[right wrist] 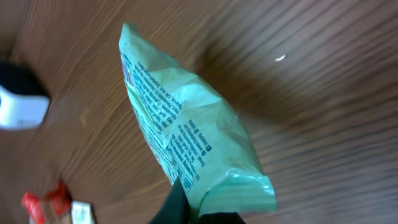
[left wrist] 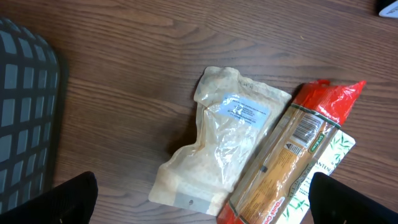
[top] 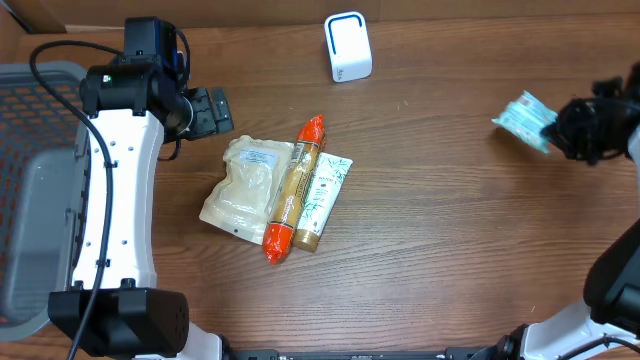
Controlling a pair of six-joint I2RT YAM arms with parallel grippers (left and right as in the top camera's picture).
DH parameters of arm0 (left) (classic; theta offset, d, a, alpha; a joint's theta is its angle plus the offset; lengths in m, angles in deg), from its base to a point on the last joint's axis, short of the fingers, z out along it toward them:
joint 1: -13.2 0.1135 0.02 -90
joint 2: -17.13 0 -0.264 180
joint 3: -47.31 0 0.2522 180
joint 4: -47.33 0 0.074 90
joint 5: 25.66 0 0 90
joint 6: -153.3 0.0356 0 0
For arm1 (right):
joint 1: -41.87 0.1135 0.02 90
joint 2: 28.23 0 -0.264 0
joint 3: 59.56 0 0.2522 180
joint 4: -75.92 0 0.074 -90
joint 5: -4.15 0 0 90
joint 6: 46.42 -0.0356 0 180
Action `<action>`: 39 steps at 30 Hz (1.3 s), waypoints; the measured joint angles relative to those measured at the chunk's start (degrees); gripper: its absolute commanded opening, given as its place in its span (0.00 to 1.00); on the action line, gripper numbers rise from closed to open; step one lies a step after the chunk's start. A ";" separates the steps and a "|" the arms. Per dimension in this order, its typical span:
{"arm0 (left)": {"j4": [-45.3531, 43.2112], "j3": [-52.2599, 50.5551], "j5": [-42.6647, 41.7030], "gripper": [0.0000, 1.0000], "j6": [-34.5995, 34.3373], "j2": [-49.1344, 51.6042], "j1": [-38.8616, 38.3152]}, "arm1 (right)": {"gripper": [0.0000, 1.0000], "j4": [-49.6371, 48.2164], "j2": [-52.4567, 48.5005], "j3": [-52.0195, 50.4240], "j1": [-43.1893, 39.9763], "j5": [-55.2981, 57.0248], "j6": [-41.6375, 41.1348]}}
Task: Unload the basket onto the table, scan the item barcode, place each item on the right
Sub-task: 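Move the tissue pack to the right side and release it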
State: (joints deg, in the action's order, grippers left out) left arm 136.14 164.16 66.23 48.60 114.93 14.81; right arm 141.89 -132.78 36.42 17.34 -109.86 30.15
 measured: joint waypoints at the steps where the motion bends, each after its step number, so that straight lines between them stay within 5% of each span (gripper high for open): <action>1: 0.00 0.00 -0.02 1.00 0.00 0.00 0.00 | 0.04 -1.36 0.00 -1.20 -1.01 0.02 -0.57; 13: 0.00 0.00 0.00 1.00 0.00 0.00 0.00 | 0.04 -20.74 0.00 -15.17 -10.73 2.45 -12.63; 14: 0.02 0.00 0.00 1.00 0.00 0.00 0.00 | 0.10 -21.14 0.00 -15.21 -10.86 2.45 -13.14; 15: 0.02 0.00 0.00 1.00 0.00 0.00 0.00 | 0.34 -21.31 0.02 -15.21 -10.88 2.43 -13.44; 16: 0.00 0.00 0.00 1.00 0.00 0.00 0.00 | 0.39 -21.16 0.02 -15.21 -10.88 2.43 -14.10; 19: 0.02 0.00 0.00 1.00 0.00 0.00 0.00 | 0.53 -17.55 0.02 -15.23 -10.84 3.61 -14.84; 27: 0.00 0.00 0.00 0.99 0.00 0.00 0.00 | 0.61 -4.07 0.02 -11.61 -10.99 4.98 -14.75; 39: 0.02 0.00 0.00 1.00 0.00 0.00 0.00 | 0.80 23.37 2.84 13.27 -4.42 3.89 -4.50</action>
State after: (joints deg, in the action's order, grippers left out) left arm 136.16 164.16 66.23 48.60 114.93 14.81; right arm 165.25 -129.94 49.69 12.92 -105.97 25.65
